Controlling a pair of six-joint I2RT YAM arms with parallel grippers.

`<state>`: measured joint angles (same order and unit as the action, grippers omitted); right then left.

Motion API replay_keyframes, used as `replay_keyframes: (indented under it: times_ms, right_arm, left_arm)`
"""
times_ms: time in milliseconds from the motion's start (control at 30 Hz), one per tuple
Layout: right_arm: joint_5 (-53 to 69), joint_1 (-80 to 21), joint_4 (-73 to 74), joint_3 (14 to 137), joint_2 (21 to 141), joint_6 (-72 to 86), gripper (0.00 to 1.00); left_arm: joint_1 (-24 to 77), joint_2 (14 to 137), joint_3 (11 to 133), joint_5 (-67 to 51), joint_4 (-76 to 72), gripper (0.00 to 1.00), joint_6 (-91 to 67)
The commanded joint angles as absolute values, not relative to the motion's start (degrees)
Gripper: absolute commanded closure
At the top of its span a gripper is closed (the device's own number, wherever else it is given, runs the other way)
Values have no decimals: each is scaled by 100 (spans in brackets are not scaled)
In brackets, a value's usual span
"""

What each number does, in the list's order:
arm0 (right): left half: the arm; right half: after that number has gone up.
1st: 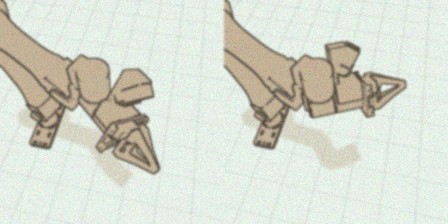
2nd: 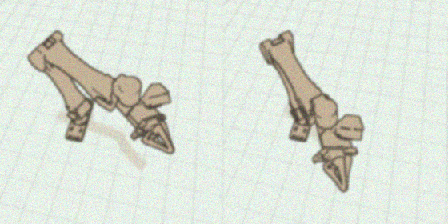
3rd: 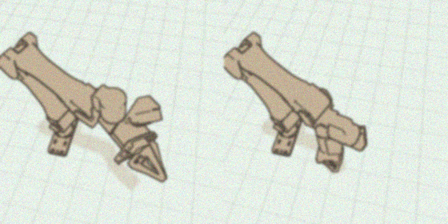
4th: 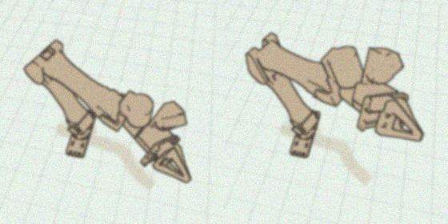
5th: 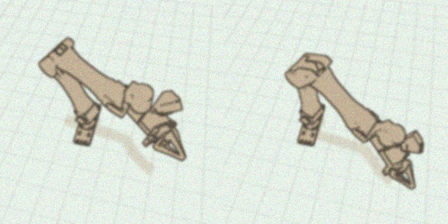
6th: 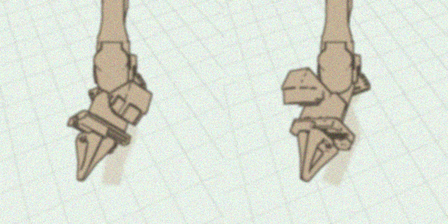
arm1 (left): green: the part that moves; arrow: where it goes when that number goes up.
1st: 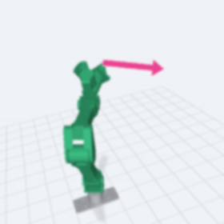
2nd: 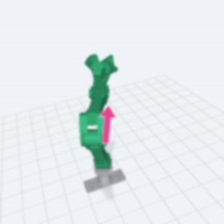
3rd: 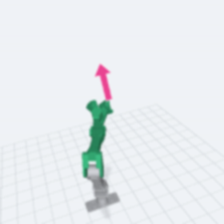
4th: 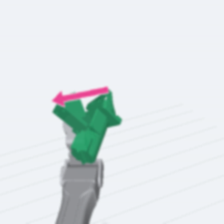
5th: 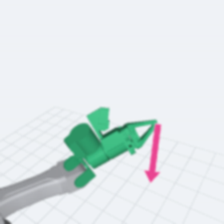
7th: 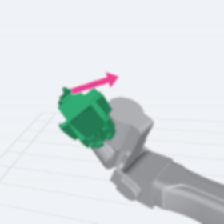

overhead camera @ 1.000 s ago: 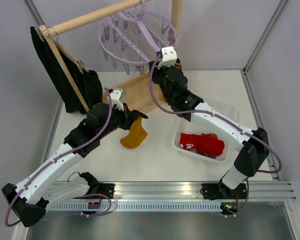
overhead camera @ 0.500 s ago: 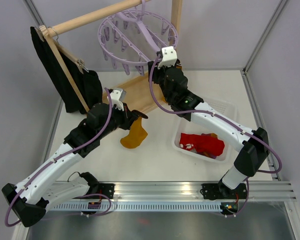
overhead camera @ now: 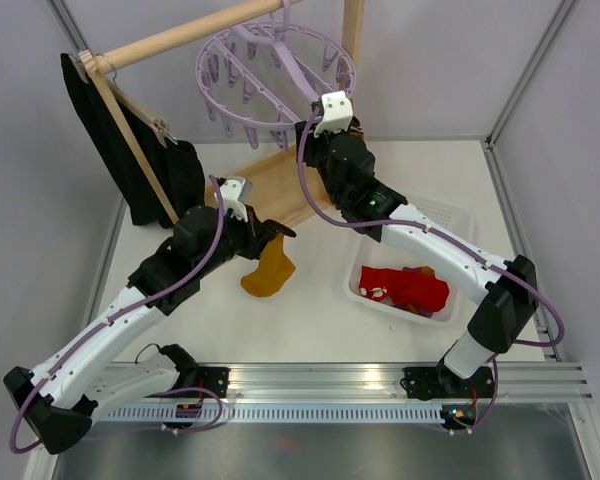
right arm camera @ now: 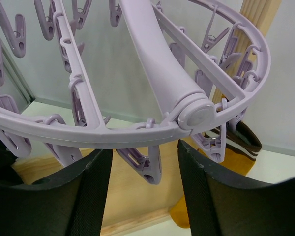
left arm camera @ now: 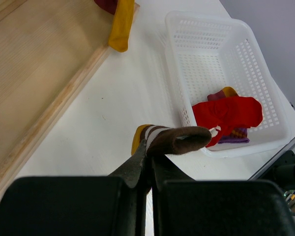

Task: Clip the socks to the hanger
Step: Open the clamp at the hanger.

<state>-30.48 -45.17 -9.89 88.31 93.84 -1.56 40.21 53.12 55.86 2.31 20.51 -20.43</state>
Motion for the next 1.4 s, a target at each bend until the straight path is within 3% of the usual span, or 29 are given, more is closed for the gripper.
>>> replay_keyframes:
  times_ms: [0,600,800,1367]
  right_arm:
    - [-3067,-4544,-1090,9106,9431,-185,39]
    - [-3260,-4535,-809,9114,9299,-18,78]
    - [-3313,-4544,-510,9176,9194,491,100]
    - [-3111,-4535,-18,9299,8956,1011,100]
  left_arm:
    - [3990,5256,5607,97,1810,98,-1890]
    - [3990,5309,5590,123,1653,98,-2030]
    - [3990,5589,5634,193,1214,98,-2206]
    - [3990,6943,6187,615,35,98,-2496]
